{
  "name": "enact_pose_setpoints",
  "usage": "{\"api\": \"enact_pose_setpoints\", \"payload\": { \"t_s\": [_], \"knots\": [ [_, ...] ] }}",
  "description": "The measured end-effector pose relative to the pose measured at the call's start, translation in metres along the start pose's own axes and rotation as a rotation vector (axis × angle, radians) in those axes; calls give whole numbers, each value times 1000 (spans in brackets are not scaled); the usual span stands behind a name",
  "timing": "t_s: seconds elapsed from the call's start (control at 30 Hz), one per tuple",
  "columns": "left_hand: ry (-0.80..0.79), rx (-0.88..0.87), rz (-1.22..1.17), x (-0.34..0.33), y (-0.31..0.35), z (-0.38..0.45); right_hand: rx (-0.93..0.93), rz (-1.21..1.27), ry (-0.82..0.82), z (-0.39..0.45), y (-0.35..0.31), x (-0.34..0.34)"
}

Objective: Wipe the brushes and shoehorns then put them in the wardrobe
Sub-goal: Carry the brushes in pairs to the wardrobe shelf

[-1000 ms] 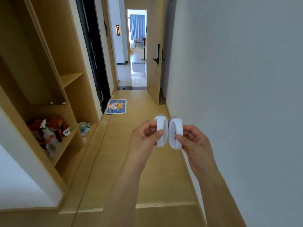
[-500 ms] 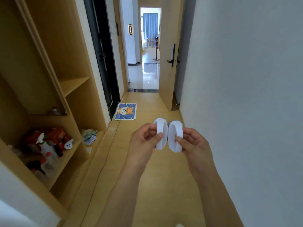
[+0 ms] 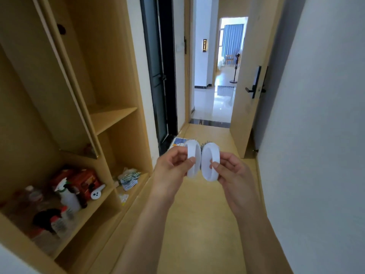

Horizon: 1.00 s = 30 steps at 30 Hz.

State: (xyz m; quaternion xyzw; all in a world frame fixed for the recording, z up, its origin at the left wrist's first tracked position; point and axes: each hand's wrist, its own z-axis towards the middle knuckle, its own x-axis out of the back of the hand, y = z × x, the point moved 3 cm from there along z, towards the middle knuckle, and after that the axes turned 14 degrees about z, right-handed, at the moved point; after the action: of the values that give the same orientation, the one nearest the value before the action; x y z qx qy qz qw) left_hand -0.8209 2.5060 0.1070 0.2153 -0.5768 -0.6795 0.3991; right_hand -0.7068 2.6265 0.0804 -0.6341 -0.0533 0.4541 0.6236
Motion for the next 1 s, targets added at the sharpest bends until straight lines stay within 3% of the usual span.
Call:
{"api": "enact_pose_setpoints", "payload": {
  "t_s": [0.3, 0.57, 0.8, 1.0],
  "knots": [
    [59, 70, -26, -35, -49, 123, -43, -29, -22, 139, 39, 26],
    [-3, 43, 5, -43, -101, 275, -28, -78, 27, 281, 83, 23],
    [1, -11, 55, 1, -133, 434, -13, -79, 8, 438, 129, -31],
    [56, 20, 117, 53, -167, 518, -64, -44, -78, 533, 193, -78]
  ]
}}
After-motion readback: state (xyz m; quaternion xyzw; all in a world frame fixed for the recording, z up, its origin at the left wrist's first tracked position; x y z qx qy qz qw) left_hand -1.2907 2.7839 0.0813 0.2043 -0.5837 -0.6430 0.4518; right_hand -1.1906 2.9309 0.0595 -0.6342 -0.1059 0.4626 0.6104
